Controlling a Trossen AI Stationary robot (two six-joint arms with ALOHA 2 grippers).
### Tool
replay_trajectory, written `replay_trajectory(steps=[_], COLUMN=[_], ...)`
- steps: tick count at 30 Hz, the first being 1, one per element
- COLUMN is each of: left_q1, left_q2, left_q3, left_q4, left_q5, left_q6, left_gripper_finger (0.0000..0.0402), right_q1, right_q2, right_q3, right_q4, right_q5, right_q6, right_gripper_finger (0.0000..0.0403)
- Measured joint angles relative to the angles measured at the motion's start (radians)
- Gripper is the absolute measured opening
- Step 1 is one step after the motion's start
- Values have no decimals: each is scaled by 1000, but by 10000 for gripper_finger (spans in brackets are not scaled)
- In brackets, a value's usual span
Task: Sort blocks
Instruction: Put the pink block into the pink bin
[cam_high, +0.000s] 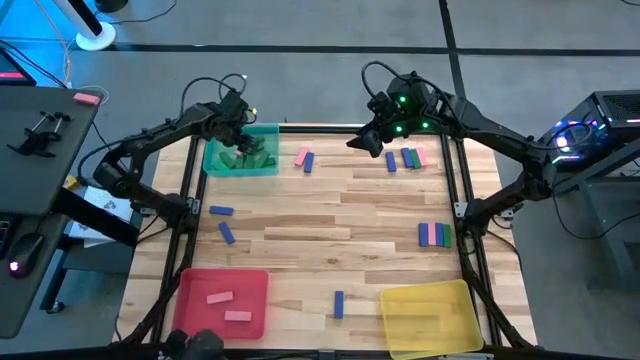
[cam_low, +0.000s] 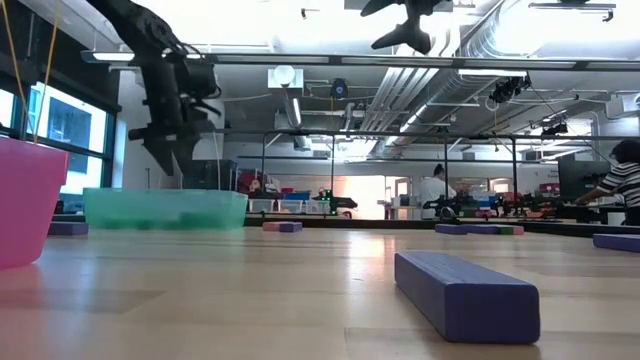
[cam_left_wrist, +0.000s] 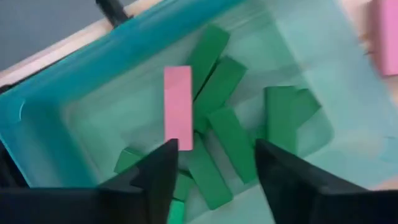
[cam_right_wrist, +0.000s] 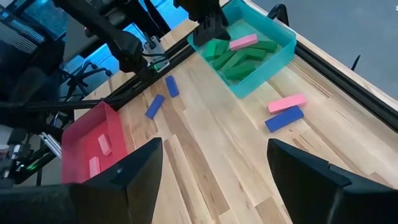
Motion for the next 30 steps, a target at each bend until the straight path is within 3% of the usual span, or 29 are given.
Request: replay_trajectory(steps=[4, 8, 15, 24, 30], left_q1=[5, 6, 29, 114, 151], left_q2=[45, 107, 221, 235, 302], left_q3=[8, 8, 8, 74, 102], left_q4=[7, 9, 33, 59, -1], left_q5=[-45, -22, -34, 11, 66], left_q6=[-72, -63, -61, 1, 32], left_gripper_finger=[255, 272, 267, 265, 233], right_q1=[0, 0, 0, 1, 1], right_q2=[3, 5, 5, 5, 5], right_q3=[0, 0, 0, 0, 0], right_q4=[-1, -2, -2, -2, -2], right_q5=[5, 4, 4, 4, 4], right_q6=[-2, -24, -27, -27, -27], right_gripper_finger=[261, 261, 261, 261, 261])
